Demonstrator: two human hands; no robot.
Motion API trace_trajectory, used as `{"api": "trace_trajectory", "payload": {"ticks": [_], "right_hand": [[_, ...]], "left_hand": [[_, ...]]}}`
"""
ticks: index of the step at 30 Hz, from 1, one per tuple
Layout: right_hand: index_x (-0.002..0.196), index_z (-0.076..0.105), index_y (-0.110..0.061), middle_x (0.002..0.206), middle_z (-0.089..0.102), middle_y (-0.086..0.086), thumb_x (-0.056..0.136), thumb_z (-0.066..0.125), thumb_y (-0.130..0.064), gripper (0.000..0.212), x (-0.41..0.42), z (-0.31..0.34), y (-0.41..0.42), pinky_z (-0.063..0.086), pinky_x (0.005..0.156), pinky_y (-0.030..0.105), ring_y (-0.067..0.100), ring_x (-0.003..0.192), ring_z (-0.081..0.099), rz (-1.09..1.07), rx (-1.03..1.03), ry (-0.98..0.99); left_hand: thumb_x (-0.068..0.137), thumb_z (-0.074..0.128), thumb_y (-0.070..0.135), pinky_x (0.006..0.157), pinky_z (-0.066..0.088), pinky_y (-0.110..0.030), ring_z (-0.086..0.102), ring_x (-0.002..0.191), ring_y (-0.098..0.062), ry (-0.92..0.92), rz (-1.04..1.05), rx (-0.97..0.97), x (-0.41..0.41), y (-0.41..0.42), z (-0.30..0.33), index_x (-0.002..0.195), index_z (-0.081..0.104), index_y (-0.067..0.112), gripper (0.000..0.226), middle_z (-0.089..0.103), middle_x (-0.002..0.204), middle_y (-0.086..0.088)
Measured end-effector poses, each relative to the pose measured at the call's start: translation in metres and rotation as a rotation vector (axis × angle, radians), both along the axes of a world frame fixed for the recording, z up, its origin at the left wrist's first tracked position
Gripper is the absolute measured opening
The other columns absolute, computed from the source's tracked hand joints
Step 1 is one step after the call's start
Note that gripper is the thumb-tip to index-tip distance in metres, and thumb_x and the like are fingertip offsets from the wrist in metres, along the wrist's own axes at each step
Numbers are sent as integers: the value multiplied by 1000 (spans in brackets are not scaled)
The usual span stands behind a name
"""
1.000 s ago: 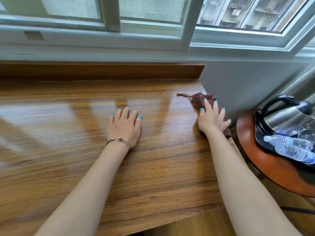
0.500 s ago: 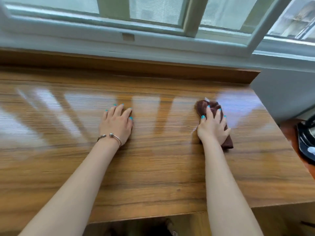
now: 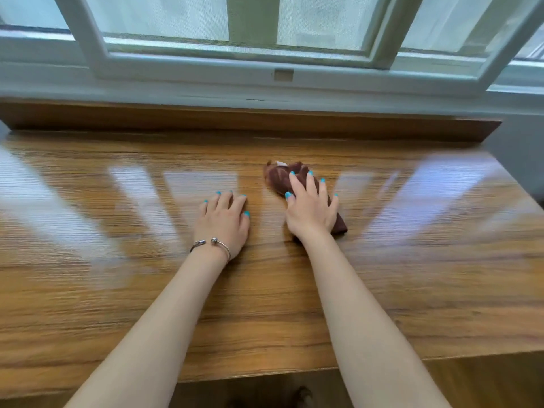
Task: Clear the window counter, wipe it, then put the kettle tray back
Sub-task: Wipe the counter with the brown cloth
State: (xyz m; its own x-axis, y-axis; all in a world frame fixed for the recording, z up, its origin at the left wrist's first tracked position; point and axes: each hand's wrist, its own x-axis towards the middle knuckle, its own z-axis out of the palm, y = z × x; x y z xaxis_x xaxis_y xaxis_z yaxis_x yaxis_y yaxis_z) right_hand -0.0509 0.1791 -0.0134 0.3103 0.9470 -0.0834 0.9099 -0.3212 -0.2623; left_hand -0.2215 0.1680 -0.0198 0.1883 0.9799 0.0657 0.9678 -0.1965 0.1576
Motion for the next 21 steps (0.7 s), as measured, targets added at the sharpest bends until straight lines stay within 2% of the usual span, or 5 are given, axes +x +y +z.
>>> {"api": "trace_trajectory", "payload": {"ticks": [5, 10, 14, 18, 21], "right_hand": [[150, 15, -50, 164, -2, -4, 104, 24, -43, 47, 110, 7, -14, -2, 114, 65, 27, 150, -7, -258, -110, 20], [150, 20, -49, 164, -2, -3, 104, 31, -44, 48, 191, 13, -24, -2, 114, 65, 23, 150, -4, -471, -112, 57], [150, 24, -44, 163, 12, -2, 103, 33, -44, 48, 192, 10, -27, 3, 115, 62, 21, 150, 5, -492, -48, -36], [152, 21, -43, 163, 13, 0, 103, 28, -48, 50, 165, 10, -26, 5, 117, 58, 24, 150, 7, -507, -60, -42], [152, 19, -43, 163, 12, 0, 102, 21, -51, 50, 117, 11, -20, 7, 116, 56, 27, 150, 8, -495, -48, -35]], "left_hand": [[99, 33, 42, 111, 22, -38, 27, 138, -23, -8, -2, -40, 18, 8, 2, 144, 34, 30, 47, 33, 150, 2], [100, 17, 49, 119, 1, -42, -4, 148, -21, 30, -109, -287, 29, 20, 4, 151, 4, 42, 52, 0, 161, 7], [98, 18, 57, 119, -2, -39, -5, 148, -15, 17, -153, -270, 18, 24, 3, 151, 3, 42, 57, -1, 161, 10], [95, 17, 64, 120, -2, -40, -5, 148, -15, 29, -160, -244, -10, 26, 0, 150, 2, 45, 61, -1, 161, 11], [94, 17, 65, 120, -1, -40, -6, 148, -15, 37, -147, -243, -51, 35, -1, 150, 2, 45, 61, -1, 161, 10]]}}
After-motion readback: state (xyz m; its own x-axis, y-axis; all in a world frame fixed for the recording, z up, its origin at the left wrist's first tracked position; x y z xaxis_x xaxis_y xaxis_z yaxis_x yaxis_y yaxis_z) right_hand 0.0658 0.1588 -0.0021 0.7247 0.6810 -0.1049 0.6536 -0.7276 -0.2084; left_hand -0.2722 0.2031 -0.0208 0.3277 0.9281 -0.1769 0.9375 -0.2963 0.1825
